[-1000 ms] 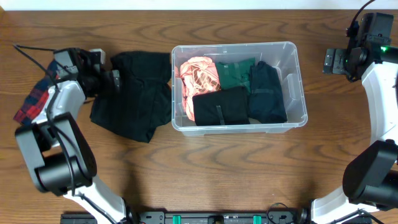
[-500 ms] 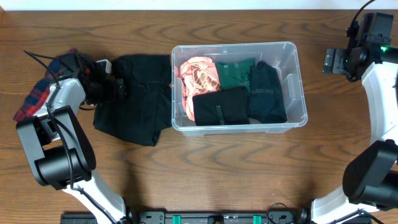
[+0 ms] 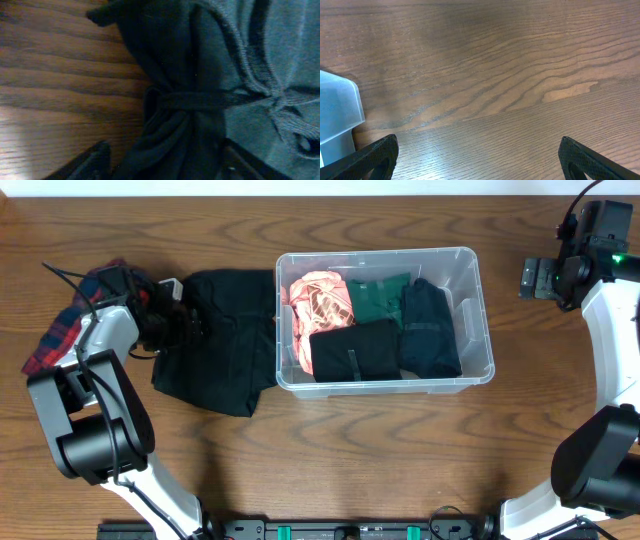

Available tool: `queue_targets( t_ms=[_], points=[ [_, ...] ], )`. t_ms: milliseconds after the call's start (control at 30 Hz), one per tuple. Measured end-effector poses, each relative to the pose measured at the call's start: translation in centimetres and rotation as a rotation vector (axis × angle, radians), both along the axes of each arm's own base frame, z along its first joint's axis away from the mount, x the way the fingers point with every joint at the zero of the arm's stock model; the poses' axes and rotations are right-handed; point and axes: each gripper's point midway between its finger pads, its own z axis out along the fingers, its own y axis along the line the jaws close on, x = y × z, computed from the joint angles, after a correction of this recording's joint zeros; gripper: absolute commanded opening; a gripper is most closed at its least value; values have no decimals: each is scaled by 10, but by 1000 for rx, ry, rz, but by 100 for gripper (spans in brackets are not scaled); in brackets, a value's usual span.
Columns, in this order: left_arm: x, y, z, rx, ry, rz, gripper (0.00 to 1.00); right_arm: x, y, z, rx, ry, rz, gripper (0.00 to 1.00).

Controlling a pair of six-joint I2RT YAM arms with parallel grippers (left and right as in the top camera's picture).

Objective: Pack container
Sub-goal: 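Move the left gripper right and grasp the black garment, then lift the black garment and carry it right into the bin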

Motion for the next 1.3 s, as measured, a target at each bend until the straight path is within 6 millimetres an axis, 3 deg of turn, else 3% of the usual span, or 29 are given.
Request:
queue_targets(
  t_ms=[333,833,933,1167,1300],
  points=[
    [0,-9,5,-41,-9,-15,6,0,0,0,0,0,0,99],
    [1,-4,19,3,-36,-15,6,0,0,0,0,0,0,99],
    [5,1,39,41,-78,-9,6,0,0,0,0,0,0,99],
    [27,10,123,120,-283,-12,6,0,0,0,0,0,0,99],
    [30,10,158,149,-368,-23,6,0,0,0,0,0,0,99]
  ],
)
